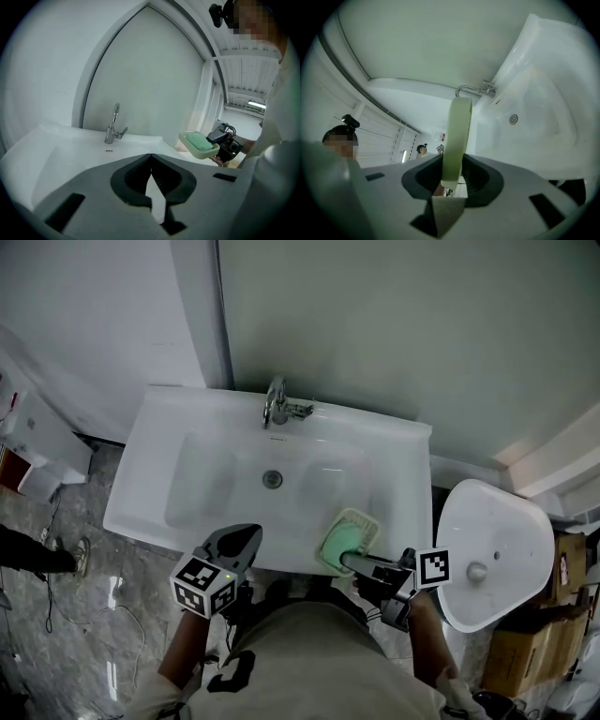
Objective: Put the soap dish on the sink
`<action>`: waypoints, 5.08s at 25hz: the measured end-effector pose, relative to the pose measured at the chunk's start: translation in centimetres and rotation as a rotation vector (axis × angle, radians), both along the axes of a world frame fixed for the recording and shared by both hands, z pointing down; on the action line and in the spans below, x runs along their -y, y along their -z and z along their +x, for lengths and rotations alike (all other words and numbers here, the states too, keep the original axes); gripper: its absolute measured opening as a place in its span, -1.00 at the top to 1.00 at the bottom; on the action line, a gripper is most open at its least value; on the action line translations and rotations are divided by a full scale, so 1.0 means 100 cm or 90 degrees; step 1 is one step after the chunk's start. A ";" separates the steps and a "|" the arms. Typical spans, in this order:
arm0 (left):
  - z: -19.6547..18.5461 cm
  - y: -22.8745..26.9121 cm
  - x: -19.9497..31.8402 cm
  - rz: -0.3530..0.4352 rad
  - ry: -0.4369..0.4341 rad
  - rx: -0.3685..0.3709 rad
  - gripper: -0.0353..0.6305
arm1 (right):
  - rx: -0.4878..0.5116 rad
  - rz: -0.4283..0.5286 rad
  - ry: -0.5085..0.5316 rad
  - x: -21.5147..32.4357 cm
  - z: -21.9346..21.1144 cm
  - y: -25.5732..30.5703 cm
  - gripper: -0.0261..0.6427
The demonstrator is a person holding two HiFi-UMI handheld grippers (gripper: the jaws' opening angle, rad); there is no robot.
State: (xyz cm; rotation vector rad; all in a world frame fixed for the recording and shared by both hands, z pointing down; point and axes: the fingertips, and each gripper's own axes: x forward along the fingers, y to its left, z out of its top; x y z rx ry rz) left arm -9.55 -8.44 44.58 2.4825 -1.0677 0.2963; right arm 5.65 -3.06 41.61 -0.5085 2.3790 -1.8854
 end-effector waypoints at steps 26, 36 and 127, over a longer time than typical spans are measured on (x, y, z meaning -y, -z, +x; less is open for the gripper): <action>0.075 -0.020 0.056 -0.046 -0.006 0.071 0.84 | -0.033 -0.028 -0.016 0.071 0.087 -0.035 0.56; 0.087 -0.023 0.067 -0.050 -0.006 0.101 0.84 | -0.064 -0.030 -0.012 0.102 0.120 -0.061 0.56; 0.145 -0.052 0.090 -0.108 -0.063 0.121 0.84 | -0.484 -0.096 -0.109 0.255 0.268 -0.217 0.19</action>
